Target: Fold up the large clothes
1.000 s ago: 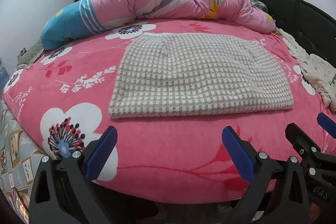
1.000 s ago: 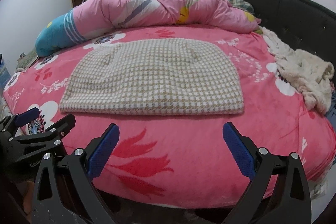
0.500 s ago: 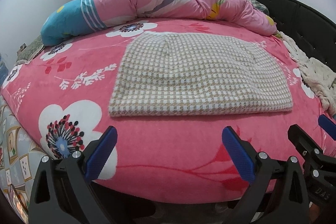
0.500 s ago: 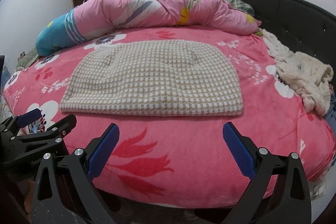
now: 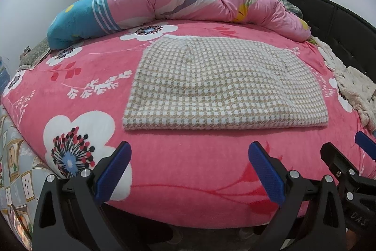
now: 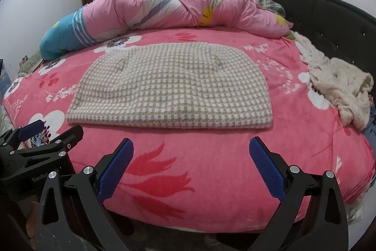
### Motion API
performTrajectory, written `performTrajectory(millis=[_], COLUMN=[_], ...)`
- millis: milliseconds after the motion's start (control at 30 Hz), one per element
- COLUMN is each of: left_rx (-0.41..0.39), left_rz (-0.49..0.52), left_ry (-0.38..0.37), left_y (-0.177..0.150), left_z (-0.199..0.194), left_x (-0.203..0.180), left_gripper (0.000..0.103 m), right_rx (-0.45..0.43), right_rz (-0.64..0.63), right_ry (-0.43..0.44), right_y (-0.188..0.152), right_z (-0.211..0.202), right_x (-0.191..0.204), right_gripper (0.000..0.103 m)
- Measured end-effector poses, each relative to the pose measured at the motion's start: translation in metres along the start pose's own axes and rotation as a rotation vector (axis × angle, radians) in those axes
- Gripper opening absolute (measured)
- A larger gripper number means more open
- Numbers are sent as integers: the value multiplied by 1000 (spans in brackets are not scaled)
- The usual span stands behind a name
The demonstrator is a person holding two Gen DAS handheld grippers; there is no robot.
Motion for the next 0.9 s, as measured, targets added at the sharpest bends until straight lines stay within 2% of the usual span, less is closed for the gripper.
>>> performTrajectory(millis=[900], left_rx=[-15], left_rz=[-18], left_ry=[18], left_y=[1], left_z=[-3], left_x=[2], left_gripper=[98], right_rx=[1], right_rz=[-18], right_ry=[9], right_y=[2], right_z=[-1], right_x=[3], right_gripper=[95])
Point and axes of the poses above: each gripper's, at about its wrist camera, not at the fingertips, and z roughly the way its jaws point, x to its left, y to its top, the point moved 8 cm from there along z, roughly the way its jaws point, and after that the axes turned 15 degrees about -z, right-handed, at the moved point
